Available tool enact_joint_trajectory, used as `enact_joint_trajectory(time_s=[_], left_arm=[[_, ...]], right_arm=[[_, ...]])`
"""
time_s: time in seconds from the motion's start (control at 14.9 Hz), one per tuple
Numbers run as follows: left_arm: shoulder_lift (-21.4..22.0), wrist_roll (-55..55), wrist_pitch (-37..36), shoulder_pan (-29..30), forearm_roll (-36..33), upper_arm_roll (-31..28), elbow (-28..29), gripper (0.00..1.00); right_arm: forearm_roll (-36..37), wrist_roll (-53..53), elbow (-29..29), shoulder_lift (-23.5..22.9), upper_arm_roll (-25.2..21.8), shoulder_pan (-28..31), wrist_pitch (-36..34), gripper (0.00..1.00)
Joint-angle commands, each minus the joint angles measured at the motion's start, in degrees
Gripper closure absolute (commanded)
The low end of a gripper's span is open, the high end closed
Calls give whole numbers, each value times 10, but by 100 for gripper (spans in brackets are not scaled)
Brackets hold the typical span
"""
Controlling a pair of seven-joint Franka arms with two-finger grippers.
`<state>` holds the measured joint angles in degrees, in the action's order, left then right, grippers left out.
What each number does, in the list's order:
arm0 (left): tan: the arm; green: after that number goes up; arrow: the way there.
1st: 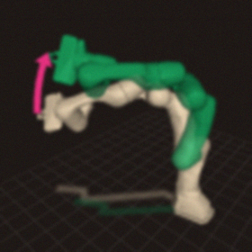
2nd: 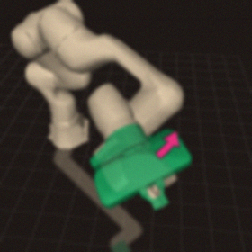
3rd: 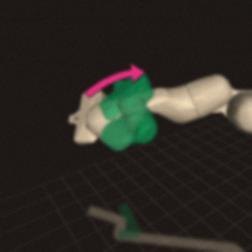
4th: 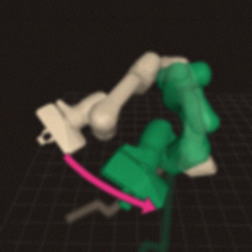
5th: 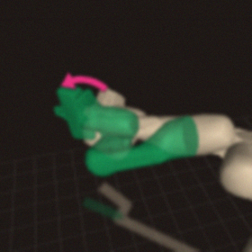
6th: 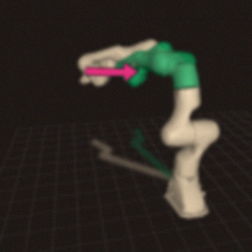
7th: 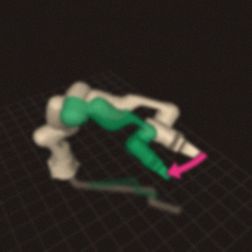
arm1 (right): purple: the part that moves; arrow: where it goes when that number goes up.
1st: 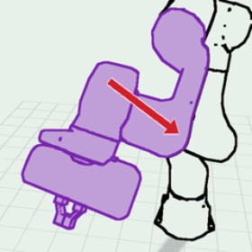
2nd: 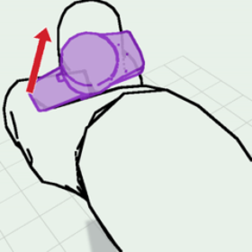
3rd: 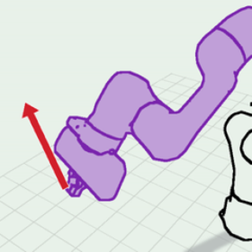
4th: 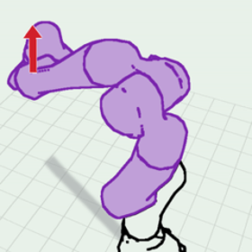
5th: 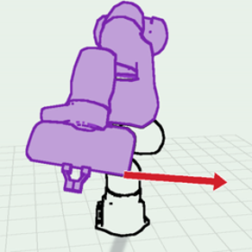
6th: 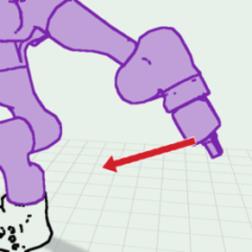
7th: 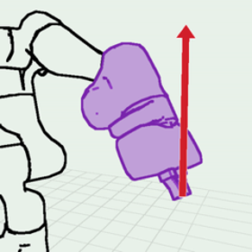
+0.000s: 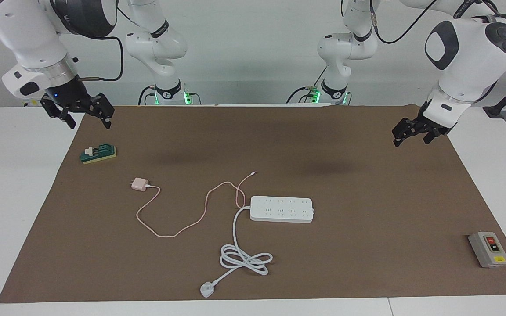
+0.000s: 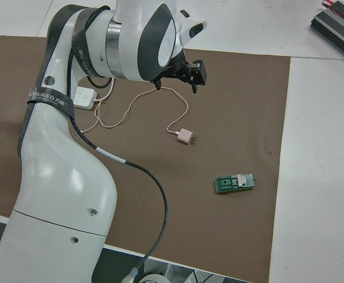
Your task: Plug charger into power strip
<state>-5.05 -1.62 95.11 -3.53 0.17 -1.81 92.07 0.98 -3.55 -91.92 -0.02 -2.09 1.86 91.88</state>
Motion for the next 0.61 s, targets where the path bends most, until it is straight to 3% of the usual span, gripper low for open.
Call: enact_joint_trajectory(time_s=[0.0,0.54], left_arm=[[3,8,10,-5,7,-6,5,0],[2,8,10,-6,7,-6,5,0]], right_arm=[[-7,93,-47,12,2,9,9,0],[-117,518,-86,-16,-5,17,35,0]])
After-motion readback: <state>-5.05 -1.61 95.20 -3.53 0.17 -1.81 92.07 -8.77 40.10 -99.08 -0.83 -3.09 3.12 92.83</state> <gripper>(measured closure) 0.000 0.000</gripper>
